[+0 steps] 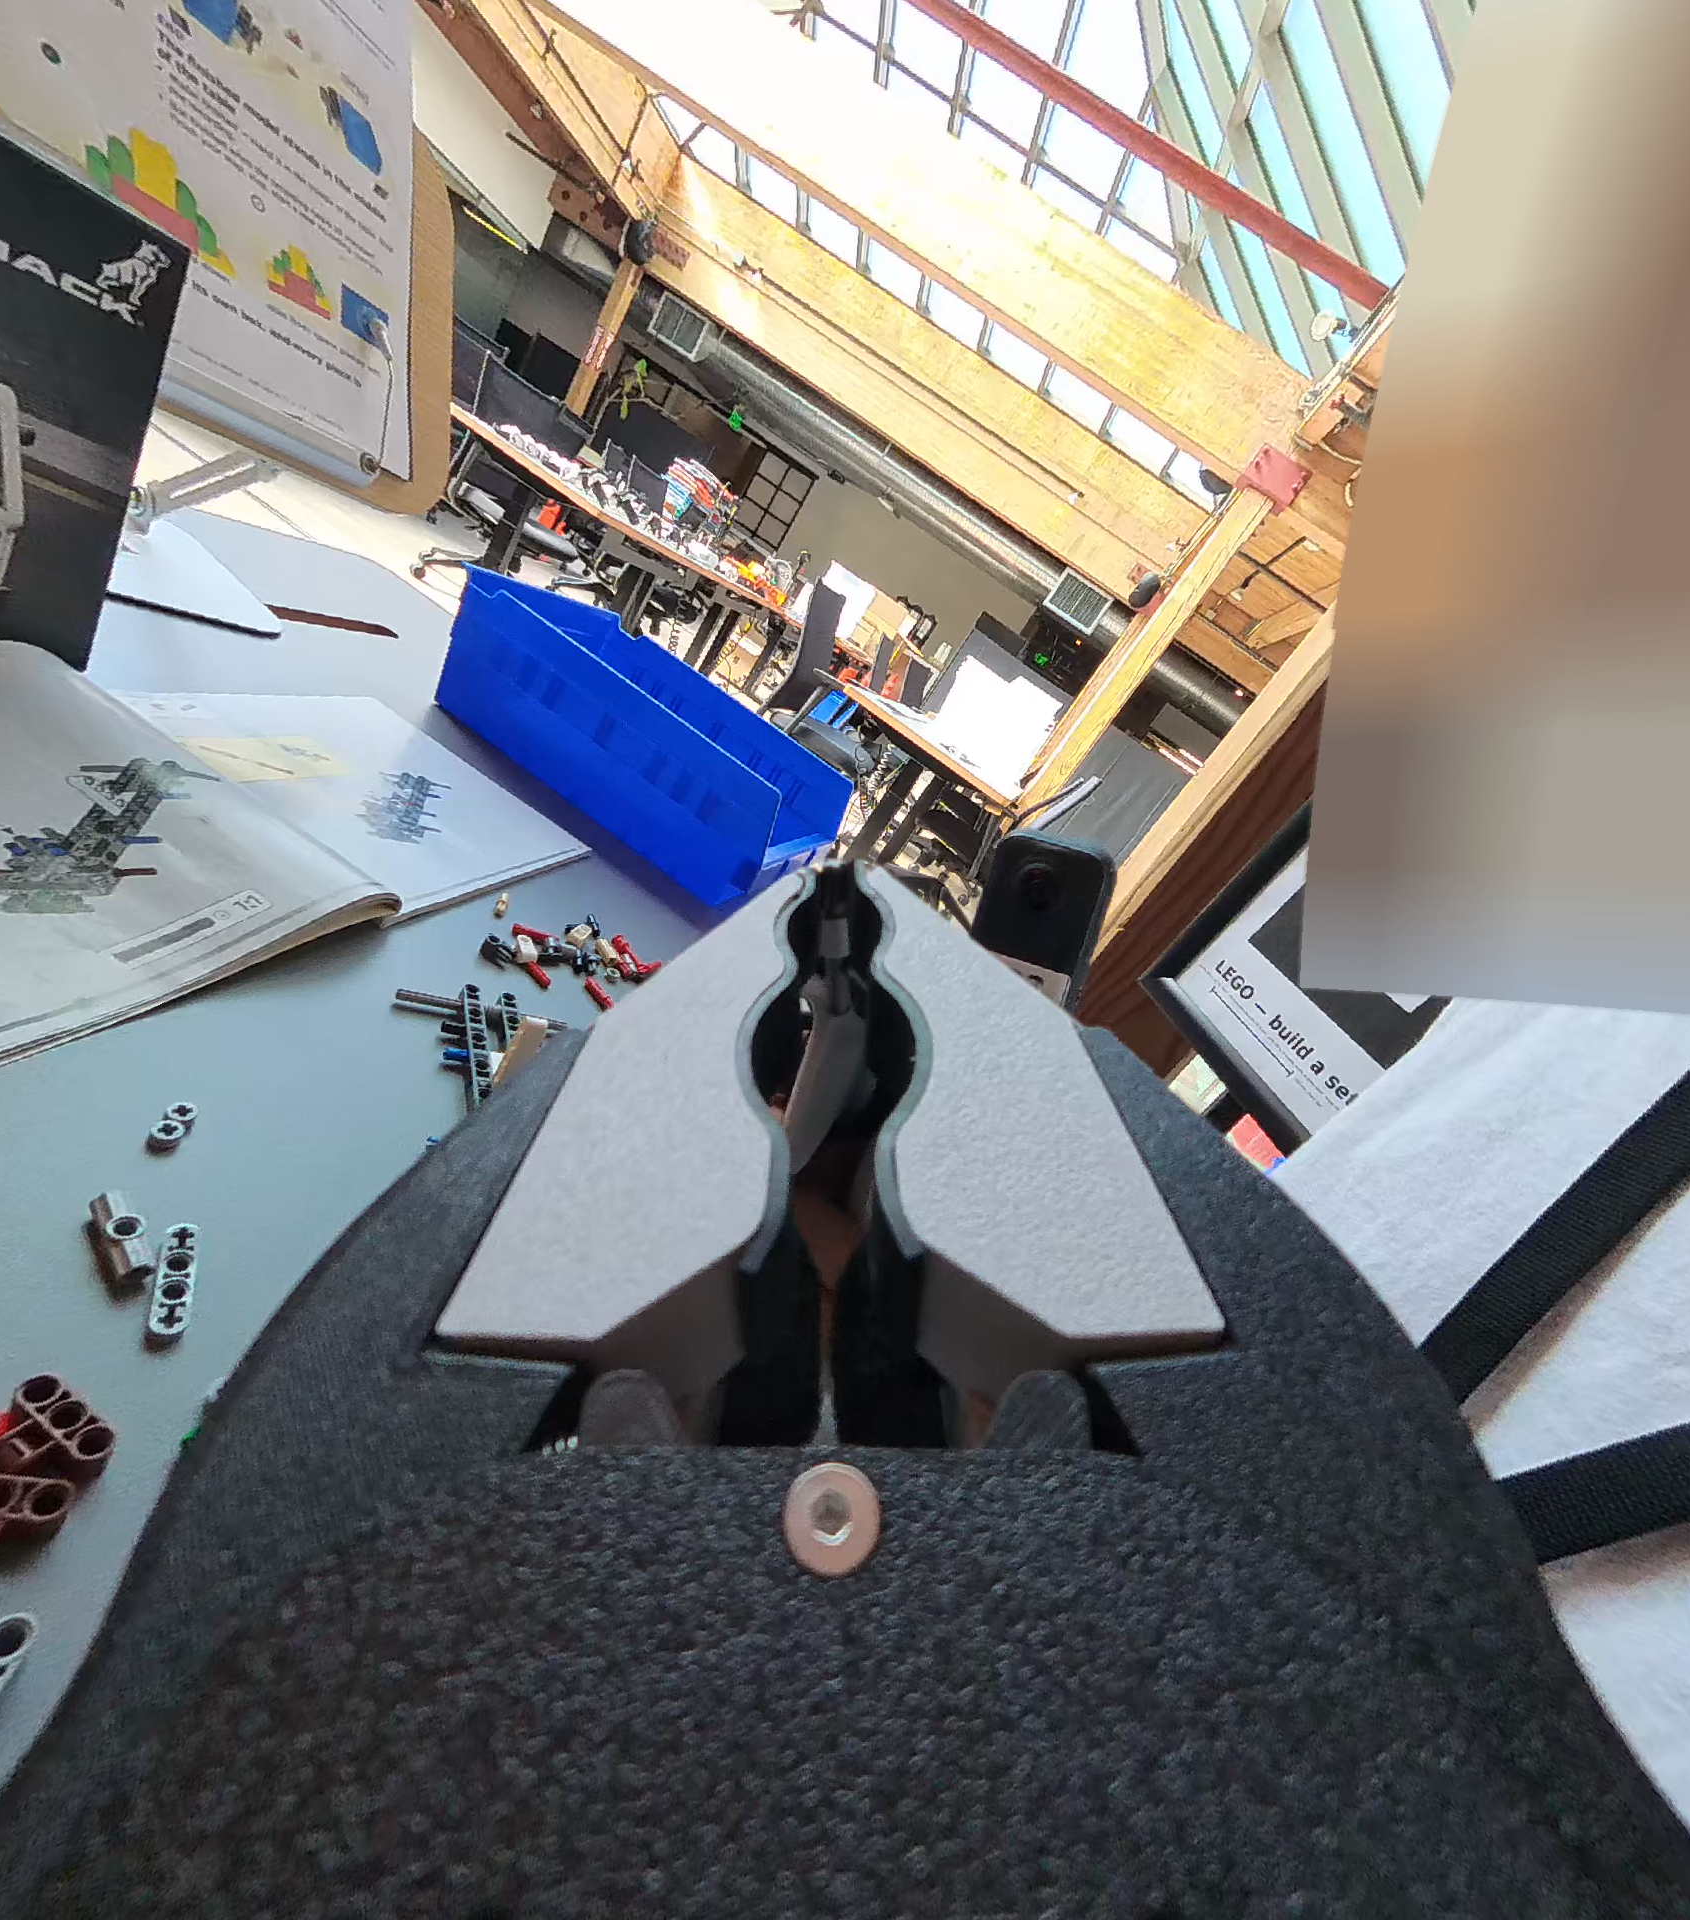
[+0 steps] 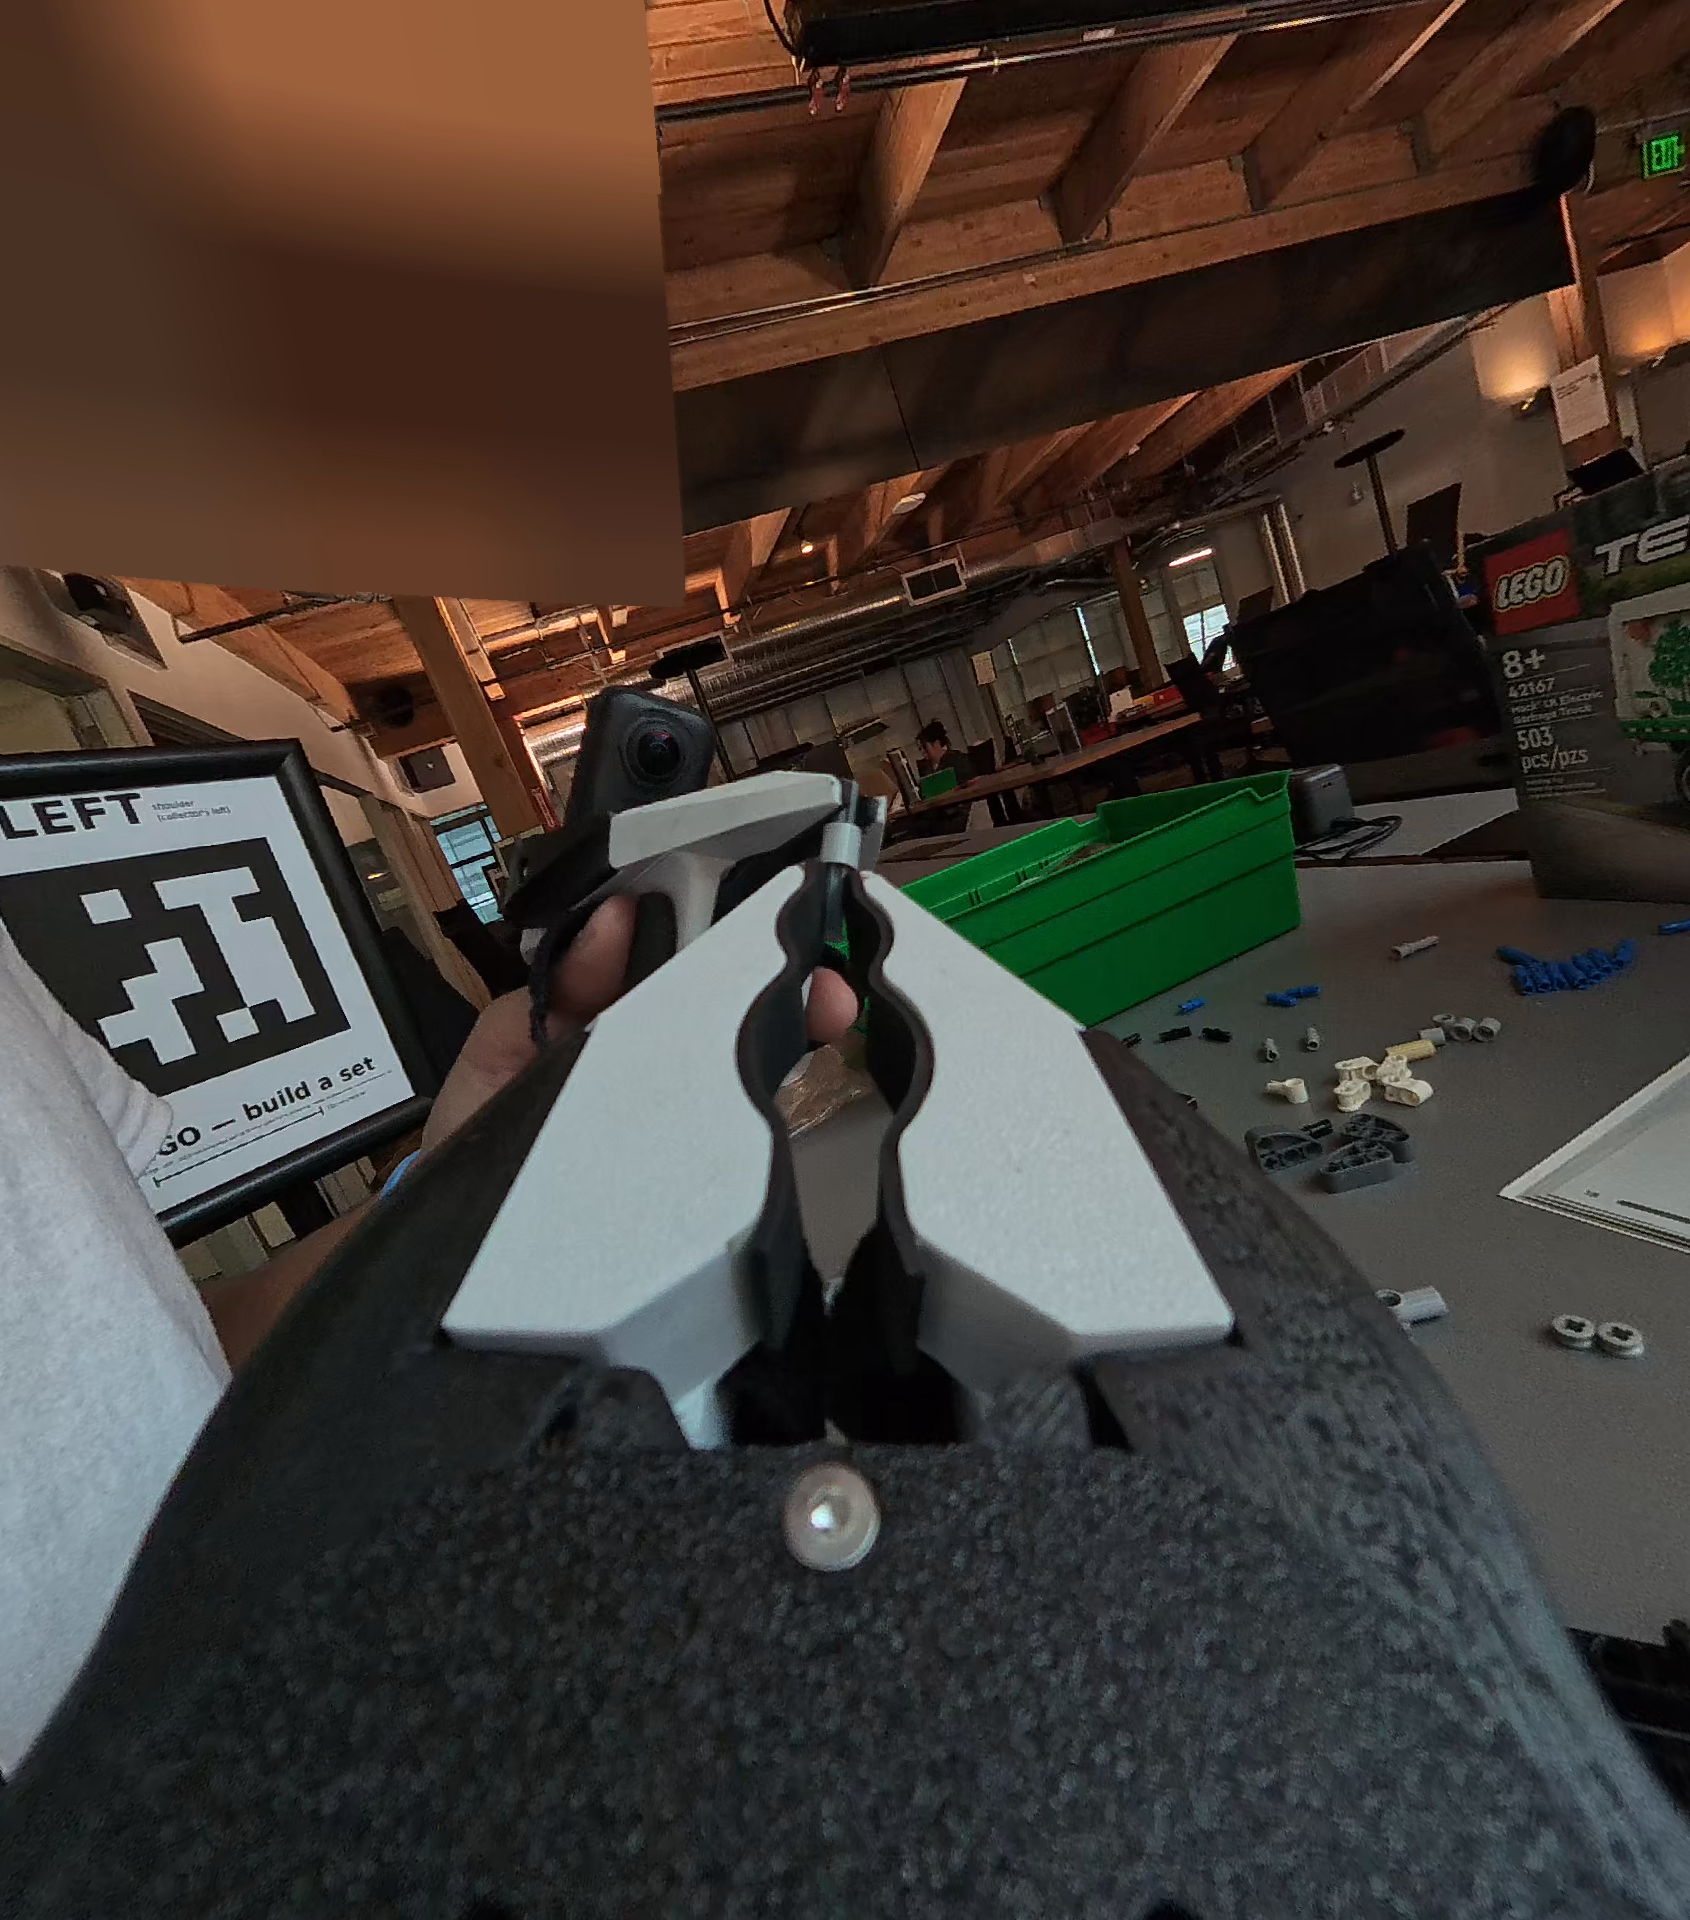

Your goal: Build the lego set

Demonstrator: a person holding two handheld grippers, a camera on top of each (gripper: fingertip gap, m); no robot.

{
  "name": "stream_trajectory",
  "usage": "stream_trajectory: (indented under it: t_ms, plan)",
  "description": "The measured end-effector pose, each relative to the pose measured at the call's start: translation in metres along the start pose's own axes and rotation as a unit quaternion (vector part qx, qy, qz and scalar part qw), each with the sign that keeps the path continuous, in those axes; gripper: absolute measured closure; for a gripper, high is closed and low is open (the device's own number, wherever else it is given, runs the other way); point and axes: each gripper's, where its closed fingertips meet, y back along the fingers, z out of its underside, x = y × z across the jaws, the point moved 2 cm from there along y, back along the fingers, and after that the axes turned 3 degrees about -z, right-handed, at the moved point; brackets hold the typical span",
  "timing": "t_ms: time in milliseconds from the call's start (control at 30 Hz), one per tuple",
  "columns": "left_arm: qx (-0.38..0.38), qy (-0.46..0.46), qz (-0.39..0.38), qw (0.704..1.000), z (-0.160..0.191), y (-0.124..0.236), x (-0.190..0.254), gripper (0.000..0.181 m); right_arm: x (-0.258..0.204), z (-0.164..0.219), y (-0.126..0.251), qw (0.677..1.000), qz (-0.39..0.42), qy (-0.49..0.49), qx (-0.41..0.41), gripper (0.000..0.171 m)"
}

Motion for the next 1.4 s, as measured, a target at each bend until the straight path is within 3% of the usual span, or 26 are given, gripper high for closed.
stream_trajectory:
  t_ms: [100, 200, 300, 533, 733, 1133, 1300, 1400]
  plan:
    - [-0.007, -0.003, -0.008, 1.0, 0.0, -0.001, -0.004, 0.181, 0.003, 0.003, 0.0, 1.0, 0.001, 0.007, -0.022, 0.17]
    - [-0.009, -0.01, -0.007, 1.0, -0.002, -0.002, -0.008, 0.181, 0.007, 0.006, 0.005, 0.997, -0.006, 0.017, -0.069, 0.154]
    - [-0.024, -0.02, -0.005, 0.999, 0.002, -0.007, -0.013, 0.181, 0.015, -0.001, 0.014, 0.992, 0.011, 0.051, -0.111, 0.149]
    - [-0.064, -0.058, 0.02, 0.996, 0.02, -0.027, -0.007, 0.179, 0.015, -0.009, 0.023, 0.977, 0.006, 0.064, -0.202, 0.161]
    - [-0.079, -0.084, 0.048, 0.992, 0.029, -0.037, 0.002, 0.18, 0.017, -0.01, 0.034, 0.98, -0.006, 0.033, -0.197, 0.17]
    - [-0.172, -0.201, 0.056, 0.963, 0.043, -0.044, -0.004, 0.179, 0.026, 0.001, 0.049, 0.97, -0.016, 0.043, -0.239, 0.171]
    - [-0.191, -0.22, 0.03, 0.956, 0.047, -0.049, -0.011, 0.178, 0.036, 0.004, 0.058, 0.967, 0.006, 0.064, -0.246, 0.171]
    - [-0.178, -0.231, -0.003, 0.957, 0.044, -0.042, -0.016, 0.173, 0.066, 0.005, 0.087, 0.947, 0.084, 0.105, -0.292, 0.171]
